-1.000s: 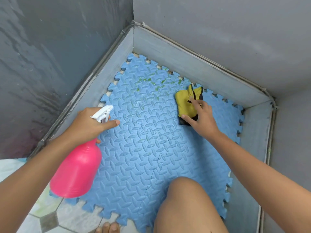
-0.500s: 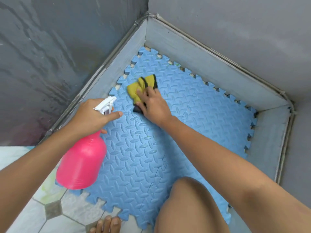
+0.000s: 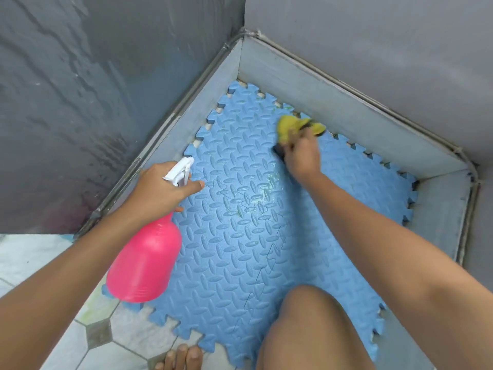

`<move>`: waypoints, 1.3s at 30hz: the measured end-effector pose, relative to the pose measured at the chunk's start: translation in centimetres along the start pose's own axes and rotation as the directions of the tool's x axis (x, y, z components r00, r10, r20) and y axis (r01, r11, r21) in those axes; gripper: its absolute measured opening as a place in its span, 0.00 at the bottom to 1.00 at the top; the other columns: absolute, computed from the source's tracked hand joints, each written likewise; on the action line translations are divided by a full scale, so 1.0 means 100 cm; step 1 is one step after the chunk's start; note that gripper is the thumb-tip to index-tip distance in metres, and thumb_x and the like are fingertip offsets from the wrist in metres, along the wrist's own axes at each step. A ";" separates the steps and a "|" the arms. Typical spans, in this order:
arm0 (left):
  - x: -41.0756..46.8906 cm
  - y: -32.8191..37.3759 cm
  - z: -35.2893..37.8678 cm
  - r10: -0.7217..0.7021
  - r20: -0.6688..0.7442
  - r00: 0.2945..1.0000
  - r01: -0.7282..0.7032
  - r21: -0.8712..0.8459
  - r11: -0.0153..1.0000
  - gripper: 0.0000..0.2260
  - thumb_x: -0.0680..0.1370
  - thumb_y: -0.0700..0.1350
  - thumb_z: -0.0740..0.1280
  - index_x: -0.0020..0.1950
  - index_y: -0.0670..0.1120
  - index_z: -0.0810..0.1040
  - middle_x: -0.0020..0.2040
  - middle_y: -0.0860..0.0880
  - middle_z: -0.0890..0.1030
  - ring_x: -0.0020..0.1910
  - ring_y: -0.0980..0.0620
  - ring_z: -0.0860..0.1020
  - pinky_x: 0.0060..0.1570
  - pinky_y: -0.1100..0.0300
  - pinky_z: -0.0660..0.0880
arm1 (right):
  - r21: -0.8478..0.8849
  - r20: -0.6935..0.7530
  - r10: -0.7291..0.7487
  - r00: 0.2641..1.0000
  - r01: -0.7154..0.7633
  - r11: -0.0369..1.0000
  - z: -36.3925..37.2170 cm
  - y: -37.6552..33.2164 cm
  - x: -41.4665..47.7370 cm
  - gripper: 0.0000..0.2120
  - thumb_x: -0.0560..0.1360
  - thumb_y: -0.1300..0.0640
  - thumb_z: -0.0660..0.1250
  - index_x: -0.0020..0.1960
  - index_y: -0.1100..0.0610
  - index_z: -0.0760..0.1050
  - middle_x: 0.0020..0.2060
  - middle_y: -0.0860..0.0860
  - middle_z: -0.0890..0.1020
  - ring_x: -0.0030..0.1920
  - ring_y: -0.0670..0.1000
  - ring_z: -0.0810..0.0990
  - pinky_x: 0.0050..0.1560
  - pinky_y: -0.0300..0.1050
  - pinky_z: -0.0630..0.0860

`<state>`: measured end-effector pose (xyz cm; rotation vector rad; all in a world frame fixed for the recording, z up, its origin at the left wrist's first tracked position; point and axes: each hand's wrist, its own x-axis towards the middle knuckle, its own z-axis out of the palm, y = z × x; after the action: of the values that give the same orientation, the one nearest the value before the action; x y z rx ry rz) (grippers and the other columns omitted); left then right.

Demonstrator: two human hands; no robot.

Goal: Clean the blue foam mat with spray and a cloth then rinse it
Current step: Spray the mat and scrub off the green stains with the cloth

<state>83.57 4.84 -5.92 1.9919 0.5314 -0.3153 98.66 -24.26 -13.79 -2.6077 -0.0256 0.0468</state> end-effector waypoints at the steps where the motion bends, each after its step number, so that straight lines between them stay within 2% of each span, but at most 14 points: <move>1: -0.001 0.001 0.000 0.001 0.001 1.000 -0.001 0.003 1.000 0.14 0.73 0.47 0.80 0.46 0.40 0.79 0.34 0.50 0.76 0.33 0.54 0.76 0.34 0.50 0.85 | 0.022 0.074 -0.138 0.988 0.137 0.990 0.014 -0.020 -0.022 0.21 0.79 0.49 0.66 0.65 0.62 0.74 0.53 0.52 0.75 0.43 0.45 0.70 0.49 0.36 0.72; 3: -0.001 0.002 -0.001 0.008 -0.004 1.000 -0.008 0.003 1.000 0.14 0.73 0.47 0.80 0.45 0.40 0.79 0.34 0.49 0.76 0.34 0.53 0.76 0.33 0.51 0.85 | 0.074 0.245 -0.423 0.872 0.418 0.906 0.030 -0.050 -0.083 0.14 0.80 0.46 0.63 0.59 0.55 0.77 0.48 0.50 0.76 0.42 0.48 0.71 0.46 0.50 0.76; 6: 0.000 -0.001 -0.005 0.003 -0.025 1.000 -0.003 -0.022 1.000 0.16 0.73 0.46 0.80 0.50 0.38 0.81 0.36 0.48 0.76 0.36 0.53 0.75 0.35 0.47 0.85 | 0.123 0.391 -0.708 0.588 0.729 0.673 0.023 -0.049 -0.151 0.16 0.81 0.48 0.62 0.64 0.52 0.77 0.50 0.51 0.76 0.50 0.54 0.74 0.43 0.48 0.76; 8: 0.002 -0.003 -0.006 -0.004 -0.026 1.000 0.004 -0.032 0.999 0.17 0.73 0.46 0.80 0.54 0.38 0.81 0.37 0.47 0.75 0.36 0.52 0.75 0.36 0.44 0.86 | 0.118 0.448 -0.738 0.505 0.785 0.608 0.013 -0.024 -0.149 0.16 0.80 0.47 0.61 0.66 0.50 0.76 0.52 0.50 0.75 0.52 0.54 0.74 0.43 0.46 0.77; 10: 0.001 -0.002 -0.004 0.010 -0.021 1.000 -0.011 -0.019 1.000 0.15 0.73 0.47 0.80 0.52 0.40 0.81 0.34 0.50 0.74 0.36 0.52 0.74 0.36 0.46 0.86 | 0.023 0.417 -0.667 0.618 0.726 0.687 0.001 0.007 -0.116 0.18 0.79 0.42 0.59 0.60 0.50 0.79 0.52 0.50 0.76 0.52 0.53 0.75 0.46 0.46 0.77; 12: 0.000 -0.003 0.000 0.027 -0.016 1.000 -0.027 -0.001 1.000 0.14 0.73 0.47 0.80 0.48 0.40 0.80 0.30 0.54 0.73 0.35 0.52 0.74 0.36 0.47 0.86 | -0.087 0.301 -0.447 0.842 0.491 0.867 -0.018 0.036 -0.070 0.21 0.76 0.38 0.58 0.52 0.53 0.79 0.51 0.50 0.76 0.52 0.55 0.76 0.49 0.48 0.76; 13: 0.000 -0.002 0.002 0.028 -0.014 1.000 -0.028 0.012 1.000 0.15 0.73 0.47 0.80 0.47 0.39 0.79 0.30 0.54 0.73 0.35 0.52 0.74 0.38 0.47 0.86 | -0.126 0.216 -0.312 0.925 0.343 0.931 -0.027 0.047 -0.051 0.20 0.77 0.40 0.60 0.53 0.55 0.80 0.51 0.52 0.76 0.51 0.57 0.77 0.51 0.48 0.75; 15: 0.000 0.000 0.005 0.037 -0.015 0.999 -0.037 0.051 0.998 0.17 0.72 0.50 0.80 0.44 0.39 0.78 0.31 0.51 0.75 0.33 0.50 0.76 0.42 0.44 0.86 | -0.156 0.078 -0.095 0.992 0.106 0.982 -0.035 0.059 -0.023 0.17 0.79 0.49 0.66 0.63 0.57 0.80 0.54 0.57 0.75 0.53 0.60 0.76 0.53 0.48 0.73; 18: 0.001 0.002 0.011 0.086 0.004 0.996 -0.086 0.134 0.987 0.18 0.71 0.54 0.80 0.37 0.45 0.75 0.30 0.51 0.77 0.35 0.44 0.82 0.45 0.47 0.83 | -0.151 0.005 0.047 0.999 -0.045 0.988 -0.033 0.058 -0.014 0.19 0.79 0.54 0.68 0.69 0.58 0.76 0.57 0.58 0.74 0.56 0.61 0.75 0.54 0.49 0.73; 24: 0.000 0.009 0.018 0.083 -0.021 0.996 -0.076 0.222 0.972 0.25 0.67 0.61 0.71 0.34 0.38 0.76 0.29 0.41 0.81 0.32 0.42 0.82 0.39 0.47 0.81 | -0.099 0.012 -0.049 0.999 0.050 0.994 -0.029 0.067 -0.042 0.20 0.78 0.54 0.69 0.69 0.56 0.76 0.50 0.51 0.71 0.52 0.57 0.74 0.49 0.47 0.72; 26: 0.000 0.009 0.020 0.083 -0.009 0.997 -0.079 0.216 0.973 0.25 0.69 0.59 0.74 0.34 0.37 0.74 0.29 0.38 0.80 0.28 0.44 0.80 0.37 0.48 0.81 | -0.088 0.018 -0.042 0.999 0.043 0.995 -0.030 0.068 -0.044 0.19 0.78 0.54 0.70 0.69 0.56 0.76 0.50 0.50 0.71 0.51 0.55 0.73 0.48 0.44 0.70; 31: -0.006 0.012 0.023 0.108 0.315 0.943 -0.195 0.262 0.945 0.20 0.70 0.56 0.80 0.36 0.43 0.77 0.31 0.46 0.82 0.30 0.52 0.79 0.42 0.51 0.79 | -0.145 0.127 -0.026 0.992 0.044 0.989 -0.042 0.069 -0.023 0.20 0.79 0.51 0.69 0.70 0.54 0.76 0.54 0.53 0.73 0.53 0.57 0.75 0.51 0.44 0.69; 35: -0.013 0.014 0.028 0.073 0.284 0.956 -0.160 0.299 0.941 0.18 0.73 0.53 0.78 0.32 0.45 0.76 0.25 0.49 0.81 0.21 0.57 0.76 0.26 0.65 0.72 | -0.130 0.083 0.095 0.992 -0.084 0.988 -0.047 0.066 0.005 0.21 0.79 0.51 0.67 0.71 0.54 0.74 0.60 0.58 0.72 0.60 0.60 0.73 0.59 0.47 0.69; 39: -0.012 0.005 0.024 0.062 0.297 0.953 -0.154 0.300 0.941 0.22 0.69 0.56 0.81 0.33 0.44 0.74 0.25 0.49 0.79 0.22 0.54 0.75 0.27 0.62 0.71 | -0.104 0.027 0.141 0.990 -0.138 0.985 -0.036 0.059 0.006 0.21 0.80 0.52 0.66 0.72 0.55 0.73 0.62 0.57 0.72 0.62 0.58 0.72 0.60 0.47 0.70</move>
<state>82.78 2.27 -6.12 2.2282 0.1917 -0.6415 99.49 -31.16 -13.69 -2.7068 0.1460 0.1441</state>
